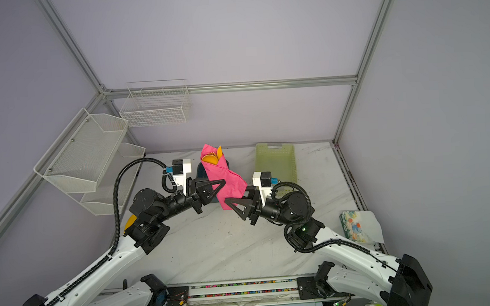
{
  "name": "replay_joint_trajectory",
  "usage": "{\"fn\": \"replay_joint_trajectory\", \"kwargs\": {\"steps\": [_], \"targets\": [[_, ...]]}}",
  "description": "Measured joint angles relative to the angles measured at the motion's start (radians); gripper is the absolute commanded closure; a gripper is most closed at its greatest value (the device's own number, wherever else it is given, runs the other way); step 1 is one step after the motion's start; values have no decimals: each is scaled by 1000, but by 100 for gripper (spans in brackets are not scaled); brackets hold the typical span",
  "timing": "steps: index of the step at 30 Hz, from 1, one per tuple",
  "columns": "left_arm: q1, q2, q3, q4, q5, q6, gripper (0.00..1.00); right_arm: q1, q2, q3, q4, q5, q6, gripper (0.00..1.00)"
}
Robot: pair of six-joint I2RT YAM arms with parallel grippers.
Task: Place the utensils on the paper napkin and roll it up
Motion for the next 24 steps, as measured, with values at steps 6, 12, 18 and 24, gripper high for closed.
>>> {"fn": "replay_joint_trajectory", "kwargs": {"steps": [6,12,18,24], "targets": [[0,0,0,0,1,-1,100,1,-5,10,-11,31,-14,43],[0,0,0,0,3,-1,100,1,-3,35,-14,27,-13,55],[0,0,0,0,3,-2,100,0,-3,37,-23,27,-19,71],[0,0,0,-4,3,-1,99,0,-4,37,-34,34,-32,85]]}}
